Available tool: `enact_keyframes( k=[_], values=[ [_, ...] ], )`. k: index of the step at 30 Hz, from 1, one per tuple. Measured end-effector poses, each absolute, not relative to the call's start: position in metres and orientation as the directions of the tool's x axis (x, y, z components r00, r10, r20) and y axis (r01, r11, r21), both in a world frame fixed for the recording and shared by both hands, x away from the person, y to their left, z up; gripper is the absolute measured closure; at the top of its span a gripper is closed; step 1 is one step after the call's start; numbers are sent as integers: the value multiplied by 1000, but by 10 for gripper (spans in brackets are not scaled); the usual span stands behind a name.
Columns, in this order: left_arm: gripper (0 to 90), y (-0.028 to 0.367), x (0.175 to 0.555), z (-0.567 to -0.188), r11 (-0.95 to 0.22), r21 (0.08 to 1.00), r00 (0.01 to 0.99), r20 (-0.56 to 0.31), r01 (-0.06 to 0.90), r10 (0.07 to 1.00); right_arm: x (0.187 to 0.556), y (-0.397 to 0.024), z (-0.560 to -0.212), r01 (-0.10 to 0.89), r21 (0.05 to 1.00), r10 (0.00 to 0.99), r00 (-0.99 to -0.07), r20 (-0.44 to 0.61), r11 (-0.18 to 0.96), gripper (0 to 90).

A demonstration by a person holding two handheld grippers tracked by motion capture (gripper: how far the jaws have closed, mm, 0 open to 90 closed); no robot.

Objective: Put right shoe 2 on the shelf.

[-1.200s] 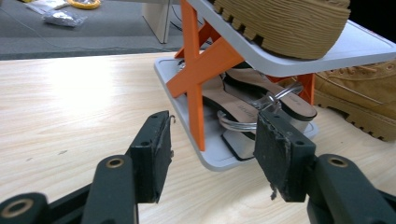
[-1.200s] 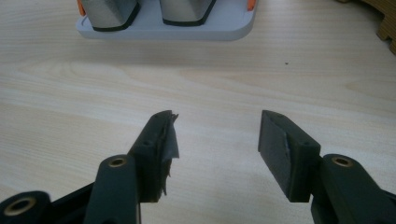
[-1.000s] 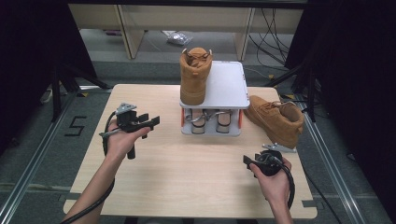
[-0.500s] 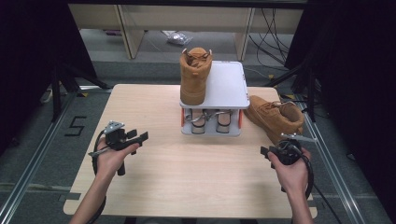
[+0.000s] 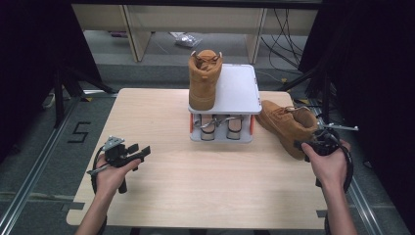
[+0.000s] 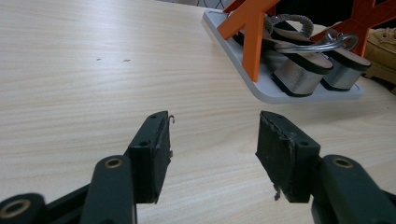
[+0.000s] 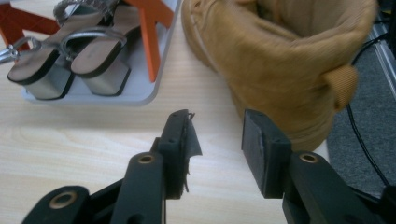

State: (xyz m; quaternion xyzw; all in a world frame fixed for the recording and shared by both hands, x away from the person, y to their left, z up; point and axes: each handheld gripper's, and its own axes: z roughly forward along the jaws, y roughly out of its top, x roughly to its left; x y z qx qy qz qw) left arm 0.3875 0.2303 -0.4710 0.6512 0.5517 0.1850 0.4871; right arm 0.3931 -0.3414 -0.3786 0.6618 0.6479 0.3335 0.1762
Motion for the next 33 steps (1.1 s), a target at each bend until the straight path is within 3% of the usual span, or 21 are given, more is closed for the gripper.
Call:
enact_keyframes(
  k=[2,3,5,6,13,18,19,25,26,33],
  values=[
    [439,229,388,-472,81,836,323,-296,542,899,397,-347,-373,736,669,976,-56,208,-101,643],
    [439,228,388,-473,84,836,321,-299,543,899,399,-354,-371,731,680,985,-76,158,-53,650],
    [439,227,389,-474,78,834,324,-297,546,898,405,-360,-367,707,700,981,-50,188,-98,651],
    [439,226,389,-474,77,834,325,-297,547,898,408,-362,-364,713,683,976,8,217,-158,650],
    [439,223,389,-477,69,830,330,-295,553,897,435,-389,-358,672,712,978,104,182,-203,650],
    [438,223,390,-480,72,823,329,-303,563,894,456,-395,-367,685,695,975,118,189,-218,632],
    [438,223,390,-481,68,821,326,-300,567,896,460,-398,-370,682,712,986,90,143,-165,630],
    [438,222,390,-484,66,810,323,-305,582,896,469,-396,-379,738,642,978,132,162,-206,627],
    [438,221,390,-486,70,813,332,-313,578,890,471,-396,-379,737,634,970,136,204,-236,629],
    [445,218,390,-488,55,809,337,-304,585,891,474,-391,-377,766,609,979,145,146,-204,752]
  ],
)
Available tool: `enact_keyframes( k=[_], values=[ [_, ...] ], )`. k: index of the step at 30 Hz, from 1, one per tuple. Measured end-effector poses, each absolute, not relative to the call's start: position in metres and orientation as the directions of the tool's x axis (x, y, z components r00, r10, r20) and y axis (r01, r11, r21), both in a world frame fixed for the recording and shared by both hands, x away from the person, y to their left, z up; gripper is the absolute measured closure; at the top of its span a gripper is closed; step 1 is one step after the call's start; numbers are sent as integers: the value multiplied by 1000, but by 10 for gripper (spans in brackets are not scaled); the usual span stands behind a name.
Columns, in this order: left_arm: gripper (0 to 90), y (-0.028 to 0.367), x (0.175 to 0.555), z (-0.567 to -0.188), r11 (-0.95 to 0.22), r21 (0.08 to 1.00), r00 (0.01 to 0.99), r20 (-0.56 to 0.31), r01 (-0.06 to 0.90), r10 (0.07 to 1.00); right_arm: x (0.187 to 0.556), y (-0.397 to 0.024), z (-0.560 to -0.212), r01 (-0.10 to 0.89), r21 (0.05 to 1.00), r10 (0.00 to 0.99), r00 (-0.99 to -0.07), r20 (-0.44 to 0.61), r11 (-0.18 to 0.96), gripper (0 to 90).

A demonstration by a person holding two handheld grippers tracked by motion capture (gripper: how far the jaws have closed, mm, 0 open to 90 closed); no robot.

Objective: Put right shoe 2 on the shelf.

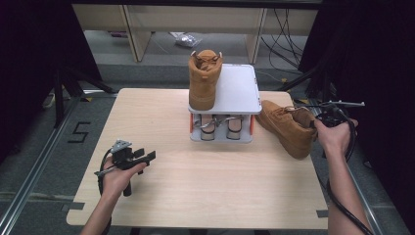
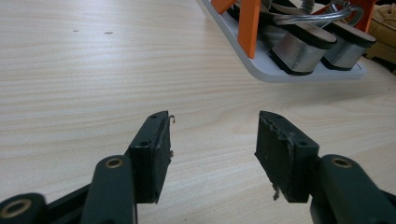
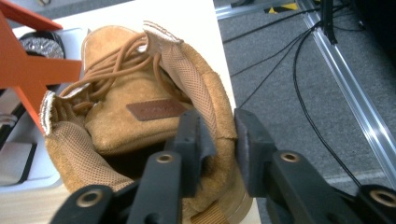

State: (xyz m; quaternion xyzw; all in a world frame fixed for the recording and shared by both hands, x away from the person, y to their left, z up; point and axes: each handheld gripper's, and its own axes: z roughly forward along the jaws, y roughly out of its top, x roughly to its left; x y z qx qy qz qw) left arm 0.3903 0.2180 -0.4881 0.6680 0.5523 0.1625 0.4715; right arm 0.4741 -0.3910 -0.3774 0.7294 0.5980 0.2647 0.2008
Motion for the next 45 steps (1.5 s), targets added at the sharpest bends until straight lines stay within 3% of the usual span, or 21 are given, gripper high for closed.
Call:
enact_keyframes(
  k=[5,6,7,12,18,19,23,24,25,30,33,34,35,39,45],
  values=[
    [450,216,390,-488,49,810,345,-303,584,888,472,-382,-373,789,570,972,166,163,-231,768],
    [451,216,390,-488,49,810,345,-303,584,888,471,-386,-374,790,593,987,97,128,-154,769],
    [452,216,390,-488,48,809,343,-301,585,890,468,-379,-371,802,548,970,165,181,-238,768],
    [453,216,390,-488,49,810,343,-301,585,890,456,-362,-367,820,530,974,151,167,-218,768],
    [453,217,390,-489,49,810,342,-301,585,890,445,-335,-361,841,464,954,188,232,-278,740],
    [453,217,390,-489,51,811,343,-303,583,889,444,-334,-359,850,480,971,140,192,-217,730],
    [452,216,390,-489,48,812,348,-302,582,887,447,-335,-355,851,495,983,121,137,-174,684],
    [452,215,390,-490,51,814,348,-303,579,887,448,-342,-354,850,509,988,72,135,-132,658],
    [452,215,390,-490,52,812,347,-305,581,887,448,-343,-352,838,518,981,95,169,-171,630],
    [451,214,390,-489,47,809,350,-305,587,886,457,-354,-355,850,513,988,61,139,-124,559],
    [451,214,390,-489,48,808,347,-305,587,887,462,-354,-363,853,500,982,71,174,-150,555],
    [451,213,389,-490,52,807,343,-307,589,887,465,-358,-365,865,495,989,13,149,-86,555],
    [451,214,389,-489,48,805,342,-304,591,889,466,-354,-367,870,473,983,62,174,-138,556],
    [452,213,389,-491,44,807,354,-307,589,883,475,-354,-377,890,430,981,79,177,-149,567],
    [454,215,390,-491,41,809,361,-306,586,881,488,-359,-389,917,388,985,32,168,-96,626]
  ],
)
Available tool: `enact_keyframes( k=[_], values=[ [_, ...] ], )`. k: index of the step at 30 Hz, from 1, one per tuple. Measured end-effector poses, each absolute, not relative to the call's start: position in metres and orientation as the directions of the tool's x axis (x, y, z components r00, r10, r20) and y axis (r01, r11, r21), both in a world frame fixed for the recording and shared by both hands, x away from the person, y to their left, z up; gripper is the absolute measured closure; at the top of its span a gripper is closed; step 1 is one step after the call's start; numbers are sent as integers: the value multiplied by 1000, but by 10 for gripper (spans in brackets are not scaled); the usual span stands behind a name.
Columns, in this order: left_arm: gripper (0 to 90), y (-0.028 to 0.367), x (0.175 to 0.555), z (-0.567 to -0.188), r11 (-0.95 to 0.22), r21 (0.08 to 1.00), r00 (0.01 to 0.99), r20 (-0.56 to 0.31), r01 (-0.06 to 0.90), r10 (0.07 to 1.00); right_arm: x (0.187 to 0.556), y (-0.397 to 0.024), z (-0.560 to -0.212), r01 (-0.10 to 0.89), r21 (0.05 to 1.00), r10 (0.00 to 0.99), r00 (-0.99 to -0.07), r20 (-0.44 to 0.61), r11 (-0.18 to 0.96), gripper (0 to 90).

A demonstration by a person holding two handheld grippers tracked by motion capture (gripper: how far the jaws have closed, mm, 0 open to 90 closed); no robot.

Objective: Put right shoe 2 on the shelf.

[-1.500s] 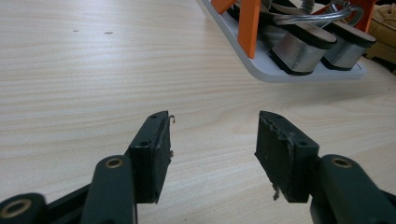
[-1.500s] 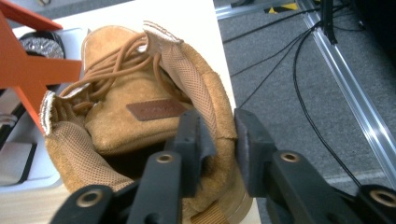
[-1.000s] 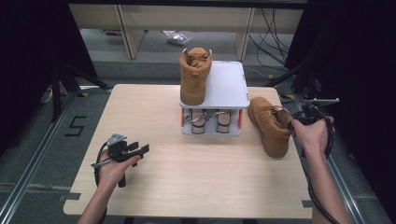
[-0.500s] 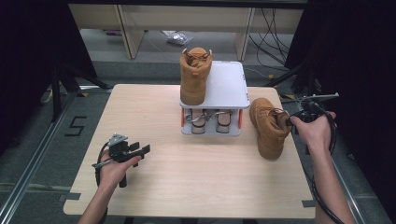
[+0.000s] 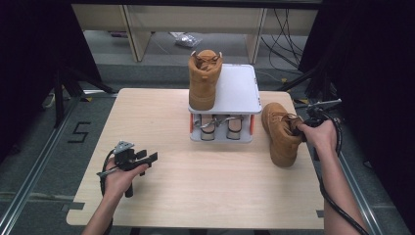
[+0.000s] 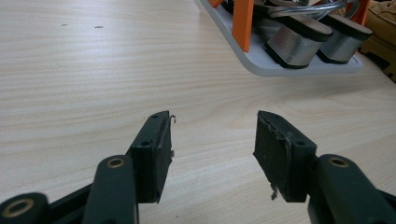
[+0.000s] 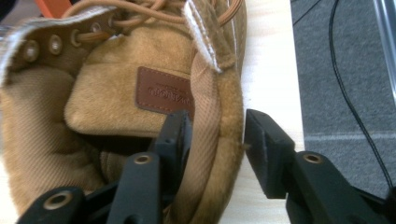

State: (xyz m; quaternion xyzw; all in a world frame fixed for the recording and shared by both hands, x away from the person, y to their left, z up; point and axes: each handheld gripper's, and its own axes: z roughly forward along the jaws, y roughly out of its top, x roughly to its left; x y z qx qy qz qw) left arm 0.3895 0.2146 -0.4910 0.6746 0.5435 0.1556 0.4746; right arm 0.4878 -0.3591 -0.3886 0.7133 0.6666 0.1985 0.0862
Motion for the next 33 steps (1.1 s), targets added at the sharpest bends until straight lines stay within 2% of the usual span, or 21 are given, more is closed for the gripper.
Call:
enact_keyframes(
  k=[2,3,4,5,6,8,9,10,11,13,19,20,22,23,24,28,30,31,33],
  values=[
    [454,214,389,-491,44,808,357,-307,587,882,490,-354,-391,922,353,977,97,189,-159,648],
    [454,214,389,-492,45,806,353,-308,590,883,491,-356,-393,926,354,981,72,178,-132,658],
    [454,214,389,-492,46,808,350,-305,588,886,492,-354,-393,930,332,976,95,194,-156,664],
    [454,214,389,-492,44,806,350,-304,590,886,493,-356,-394,931,346,985,61,162,-114,673],
    [454,214,389,-492,39,806,352,-301,591,886,493,-354,-393,935,325,980,84,178,-139,686],
    [455,213,389,-493,39,808,354,-301,588,885,494,-355,-394,934,339,984,61,166,-115,727],
    [455,213,389,-493,40,808,354,-302,588,885,495,-354,-393,939,313,982,94,166,-143,743],
    [455,212,389,-492,39,806,353,-302,591,885,495,-356,-394,931,331,979,97,181,-154,756],
    [455,212,389,-492,37,804,355,-303,593,884,496,-362,-395,940,328,986,46,158,-96,765],
    [455,212,388,-493,32,804,355,-298,593,886,496,-361,-394,936,326,981,76,177,-131,777],
    [456,212,389,-495,38,803,352,-302,594,886,494,-366,-395,924,339,969,101,226,-176,795],
    [455,213,389,-495,38,803,354,-304,595,884,494,-363,-393,921,325,962,143,231,-215,796],
    [453,213,389,-494,39,804,353,-304,593,885,494,-365,-393,918,333,961,140,240,-217,797],
    [452,213,389,-494,37,803,353,-303,595,885,493,-363,-393,911,323,949,173,264,-257,798],
    [452,213,389,-493,37,804,349,-298,593,888,493,-366,-394,914,339,958,144,248,-225,799],
    [454,213,388,-493,41,810,354,-301,585,886,493,-368,-395,907,356,956,137,259,-226,809],
    [454,214,388,-493,39,807,353,-301,589,886,492,-369,-395,897,366,951,151,271,-247,815],
    [454,214,388,-493,40,807,353,-302,590,886,493,-365,-392,895,335,934,195,299,-294,817],
    [455,215,388,-493,41,806,352,-302,590,886,493,-366,-391,889,340,929,202,310,-307,820]
  ],
)
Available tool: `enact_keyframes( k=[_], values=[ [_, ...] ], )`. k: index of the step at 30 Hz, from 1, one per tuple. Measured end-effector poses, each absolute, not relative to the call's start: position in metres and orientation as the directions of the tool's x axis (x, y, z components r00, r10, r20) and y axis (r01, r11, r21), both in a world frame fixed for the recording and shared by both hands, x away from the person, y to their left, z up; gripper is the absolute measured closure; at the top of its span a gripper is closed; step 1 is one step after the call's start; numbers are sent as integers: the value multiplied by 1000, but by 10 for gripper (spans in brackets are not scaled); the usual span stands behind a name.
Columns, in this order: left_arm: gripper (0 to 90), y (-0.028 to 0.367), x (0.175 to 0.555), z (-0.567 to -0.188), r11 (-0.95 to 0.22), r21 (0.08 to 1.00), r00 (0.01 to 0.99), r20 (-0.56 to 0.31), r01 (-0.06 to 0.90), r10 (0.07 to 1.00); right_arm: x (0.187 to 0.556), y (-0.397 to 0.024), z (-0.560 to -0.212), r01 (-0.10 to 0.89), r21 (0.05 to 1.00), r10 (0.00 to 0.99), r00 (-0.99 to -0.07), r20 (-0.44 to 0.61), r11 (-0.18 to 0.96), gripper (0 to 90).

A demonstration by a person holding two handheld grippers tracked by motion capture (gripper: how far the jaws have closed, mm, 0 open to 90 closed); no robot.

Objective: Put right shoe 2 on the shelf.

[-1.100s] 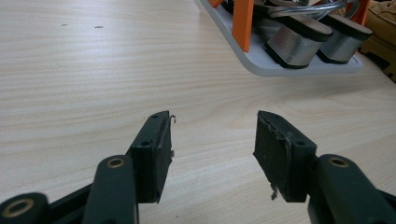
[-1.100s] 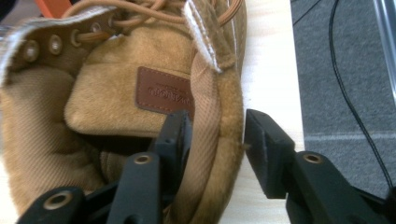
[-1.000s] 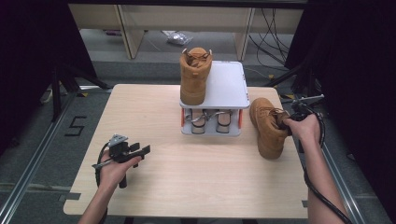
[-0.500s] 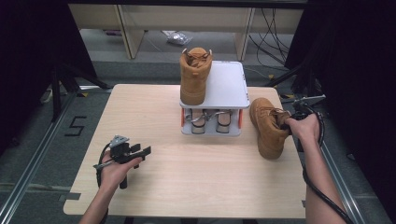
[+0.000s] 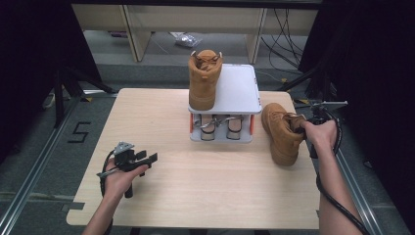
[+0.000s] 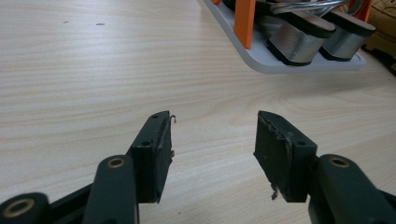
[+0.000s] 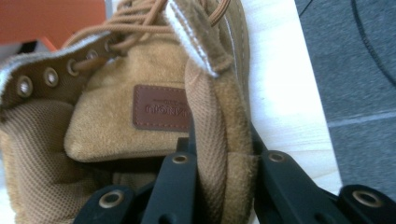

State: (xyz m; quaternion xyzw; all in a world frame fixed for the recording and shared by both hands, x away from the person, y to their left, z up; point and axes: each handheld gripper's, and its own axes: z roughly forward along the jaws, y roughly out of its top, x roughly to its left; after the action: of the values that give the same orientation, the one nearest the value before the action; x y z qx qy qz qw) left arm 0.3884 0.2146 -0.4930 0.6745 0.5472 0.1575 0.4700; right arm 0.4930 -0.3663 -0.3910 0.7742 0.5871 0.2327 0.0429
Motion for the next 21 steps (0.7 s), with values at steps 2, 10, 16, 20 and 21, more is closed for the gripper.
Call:
enact_keyframes(
  k=[2,10,16,20,21],
  values=[
    [455,215,388,-493,41,805,347,-300,592,888,493,-367,-389,886,337,923,212,320,-320,821],
    [455,215,389,-493,40,803,348,-302,594,888,491,-371,-385,863,316,883,259,392,-394,825],
    [456,214,388,-493,38,800,342,-298,598,891,487,-378,-383,851,351,878,231,419,-392,825],
    [456,214,389,-494,41,804,352,-304,593,885,485,-381,-379,843,369,873,213,439,-392,826],
    [456,214,389,-494,41,804,352,-305,594,885,486,-380,-376,837,356,862,236,448,-414,826]
  ],
)
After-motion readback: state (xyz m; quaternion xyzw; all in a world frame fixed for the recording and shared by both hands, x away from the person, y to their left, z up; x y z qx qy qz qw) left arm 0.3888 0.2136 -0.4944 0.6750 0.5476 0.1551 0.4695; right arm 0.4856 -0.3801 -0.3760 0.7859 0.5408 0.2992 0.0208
